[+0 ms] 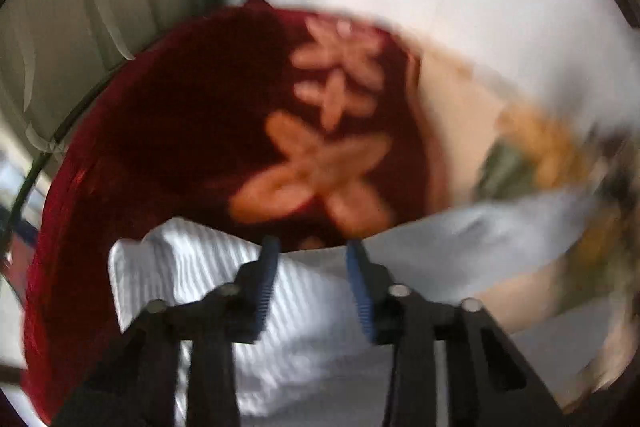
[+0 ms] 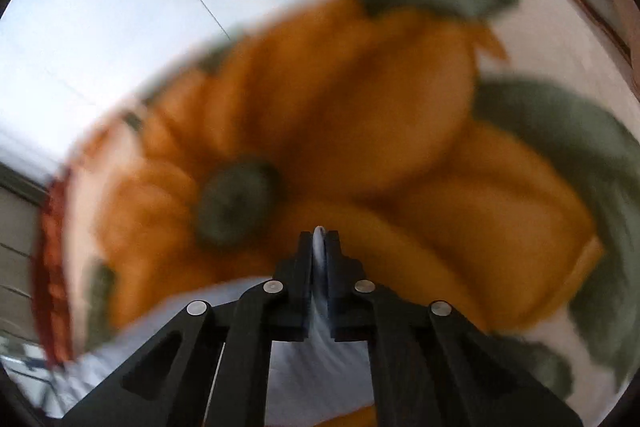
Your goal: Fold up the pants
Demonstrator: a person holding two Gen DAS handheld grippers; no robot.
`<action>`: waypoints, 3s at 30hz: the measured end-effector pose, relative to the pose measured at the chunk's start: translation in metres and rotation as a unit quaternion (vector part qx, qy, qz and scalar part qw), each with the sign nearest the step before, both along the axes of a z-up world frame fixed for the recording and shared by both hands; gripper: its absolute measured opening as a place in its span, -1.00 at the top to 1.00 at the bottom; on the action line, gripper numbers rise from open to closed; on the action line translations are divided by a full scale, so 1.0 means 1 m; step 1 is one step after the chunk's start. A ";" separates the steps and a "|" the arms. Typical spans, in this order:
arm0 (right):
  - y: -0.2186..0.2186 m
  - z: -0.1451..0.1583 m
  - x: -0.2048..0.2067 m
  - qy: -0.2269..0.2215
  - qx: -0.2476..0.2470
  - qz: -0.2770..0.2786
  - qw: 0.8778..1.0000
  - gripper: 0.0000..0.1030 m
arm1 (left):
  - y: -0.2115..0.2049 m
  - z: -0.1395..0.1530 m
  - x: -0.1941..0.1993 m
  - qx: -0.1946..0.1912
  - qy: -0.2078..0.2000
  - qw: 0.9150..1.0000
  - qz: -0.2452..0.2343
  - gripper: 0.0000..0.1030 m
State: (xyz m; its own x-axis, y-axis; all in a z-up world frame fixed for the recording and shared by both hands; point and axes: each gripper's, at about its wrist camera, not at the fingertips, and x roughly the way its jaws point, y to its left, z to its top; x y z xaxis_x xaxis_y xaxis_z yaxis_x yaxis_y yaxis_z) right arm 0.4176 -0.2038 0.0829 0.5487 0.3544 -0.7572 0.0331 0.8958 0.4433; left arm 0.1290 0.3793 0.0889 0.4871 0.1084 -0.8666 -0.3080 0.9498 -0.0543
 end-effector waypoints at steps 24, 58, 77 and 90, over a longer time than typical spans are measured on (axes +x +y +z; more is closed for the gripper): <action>-0.061 0.023 -0.024 -0.131 0.028 -0.002 0.991 0.88 | 0.096 -0.026 -0.088 -0.175 -0.118 0.963 0.168 0.36; -0.108 -0.005 -0.020 -0.057 0.008 -0.119 0.991 0.79 | 0.117 0.015 -0.064 -0.041 -0.063 0.983 0.166 0.81; -0.018 -0.053 0.029 0.161 -0.014 -0.016 0.987 0.21 | 0.144 -0.017 -0.036 -0.082 -0.020 0.973 0.215 0.02; -0.051 0.040 -0.001 -0.008 0.013 -0.136 0.991 0.89 | 0.127 -0.003 -0.032 -0.070 -0.046 0.982 0.170 0.81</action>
State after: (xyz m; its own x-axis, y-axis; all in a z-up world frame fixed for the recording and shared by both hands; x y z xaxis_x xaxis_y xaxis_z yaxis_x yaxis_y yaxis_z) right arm 0.4168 -0.2548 0.1228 0.6388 0.2112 -0.7398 0.2652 0.8422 0.4694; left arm 0.0971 0.5067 0.0854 0.5203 0.1610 -0.8387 -0.5938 0.7740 -0.2198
